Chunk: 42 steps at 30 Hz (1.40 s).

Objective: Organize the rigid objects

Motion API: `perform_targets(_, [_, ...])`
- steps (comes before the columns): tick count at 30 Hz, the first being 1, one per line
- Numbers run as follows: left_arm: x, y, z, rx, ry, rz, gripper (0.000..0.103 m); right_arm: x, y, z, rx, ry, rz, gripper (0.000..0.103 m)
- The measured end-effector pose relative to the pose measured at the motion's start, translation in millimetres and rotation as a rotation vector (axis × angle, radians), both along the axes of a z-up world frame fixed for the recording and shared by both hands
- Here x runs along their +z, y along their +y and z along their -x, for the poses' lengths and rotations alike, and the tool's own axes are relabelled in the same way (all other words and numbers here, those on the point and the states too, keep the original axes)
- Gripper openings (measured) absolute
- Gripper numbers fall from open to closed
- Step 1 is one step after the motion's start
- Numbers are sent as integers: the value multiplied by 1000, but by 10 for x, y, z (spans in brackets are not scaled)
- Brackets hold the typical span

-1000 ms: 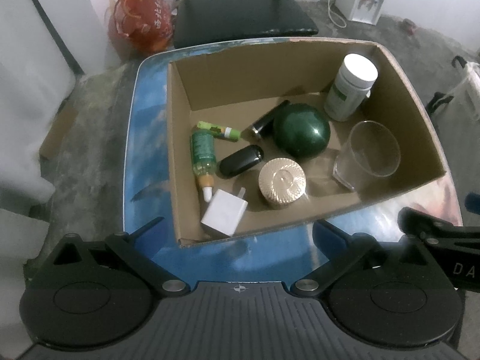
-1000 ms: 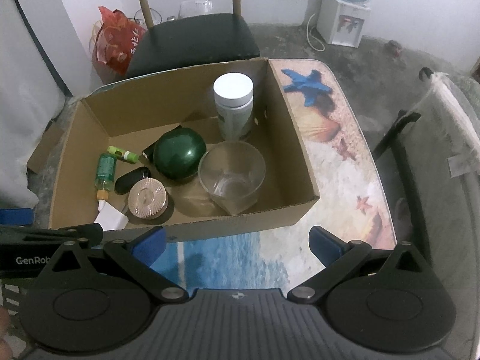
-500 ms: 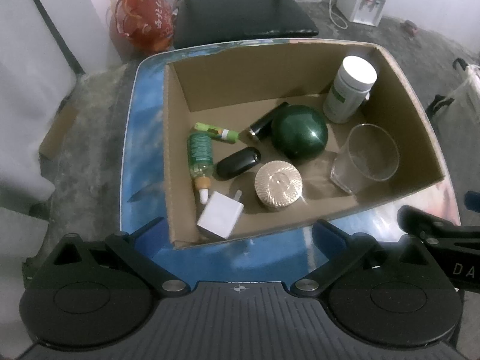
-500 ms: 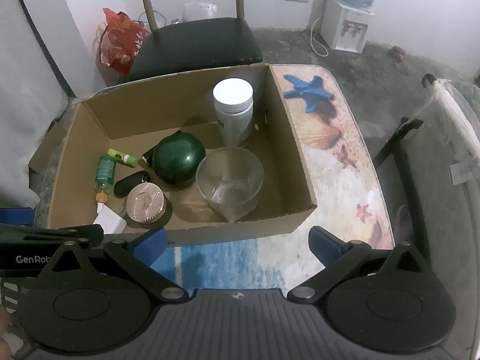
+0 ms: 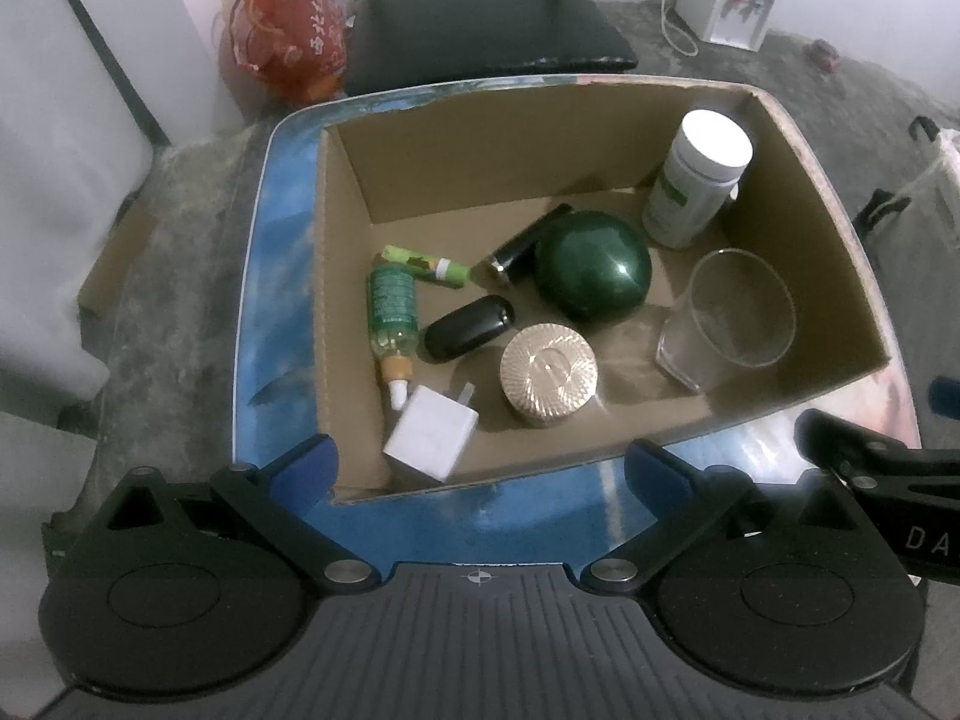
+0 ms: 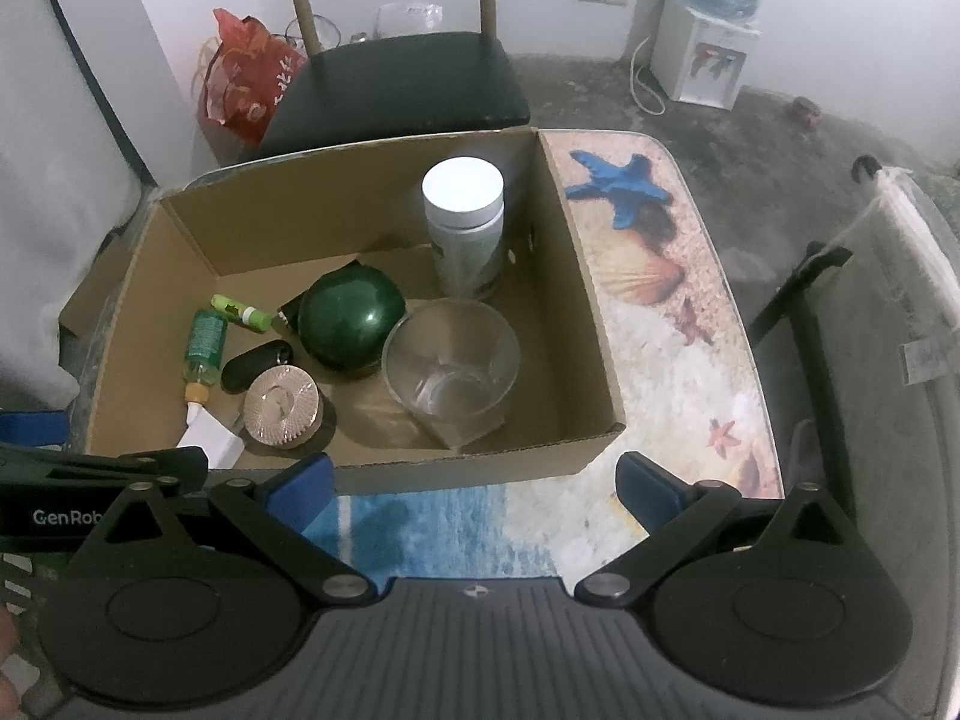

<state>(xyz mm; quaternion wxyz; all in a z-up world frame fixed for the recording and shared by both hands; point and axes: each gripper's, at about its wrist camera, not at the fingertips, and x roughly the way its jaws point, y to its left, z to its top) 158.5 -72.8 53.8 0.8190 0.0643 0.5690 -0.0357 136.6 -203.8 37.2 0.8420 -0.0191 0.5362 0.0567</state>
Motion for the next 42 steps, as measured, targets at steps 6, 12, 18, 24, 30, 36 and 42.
perform_targets(6, [-13,-14,-5,4,1,-1,102,-21,-11,-17,9,2,-2,101])
perform_targets(12, [-17,-17,-11,4,1,-1,102,-23,-13,-22,10,2,-3,101])
perform_targets(18, [-18,-22,-15,6,3,-1,102,-33,-16,-28,10,3,-4,101])
perform_targets(24, [-22,-36,-6,8,2,-5,102,-39,-20,-21,9,4,-7,101])
perform_targets(30, [-24,-60,12,13,-1,-6,102,-43,-25,-14,9,2,-7,101])
perform_targets(36, [-27,-59,23,13,0,-8,102,-45,-22,7,7,2,-11,101])
perform_targets(42, [-41,-42,41,15,1,-11,102,-66,2,24,8,4,-14,101])
